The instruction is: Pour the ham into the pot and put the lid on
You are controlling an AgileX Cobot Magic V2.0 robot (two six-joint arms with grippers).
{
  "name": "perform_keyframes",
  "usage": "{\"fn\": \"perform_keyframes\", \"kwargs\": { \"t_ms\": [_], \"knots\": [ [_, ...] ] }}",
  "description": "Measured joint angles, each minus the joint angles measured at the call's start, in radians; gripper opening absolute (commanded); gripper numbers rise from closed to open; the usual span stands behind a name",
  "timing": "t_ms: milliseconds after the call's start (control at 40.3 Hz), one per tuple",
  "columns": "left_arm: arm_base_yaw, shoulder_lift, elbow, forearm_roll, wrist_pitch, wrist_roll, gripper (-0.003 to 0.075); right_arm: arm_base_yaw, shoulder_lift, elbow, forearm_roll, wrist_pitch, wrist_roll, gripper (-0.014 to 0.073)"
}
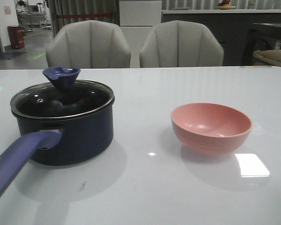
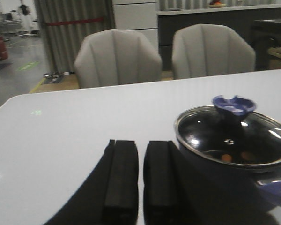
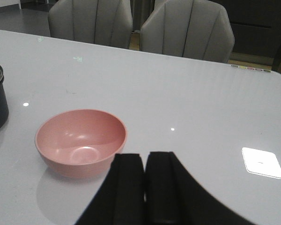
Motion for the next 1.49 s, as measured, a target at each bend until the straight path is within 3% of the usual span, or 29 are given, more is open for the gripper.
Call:
{"fn": "perform_keyframes", "kwargs": {
  "t_ms": [248, 1267, 1490],
  "knots": [
    [0.094, -0.002, 0.047, 0.019, -0.074, -0.070, 0.0132, 0.000, 0.000, 0.000, 0.000, 0.002, 0.000, 0.0146],
    [0.095, -0.002, 0.047, 0.030, -0.091, -0.072, 0.0133, 0.000, 0.000, 0.000, 0.000, 0.002, 0.000, 0.0146],
    [0.095, -0.002, 0.047, 0.030, -0.091, -0.072, 0.0133, 0.000, -0.050, 0.055, -0.125, -0.064, 0.077, 0.0146]
  ]
}}
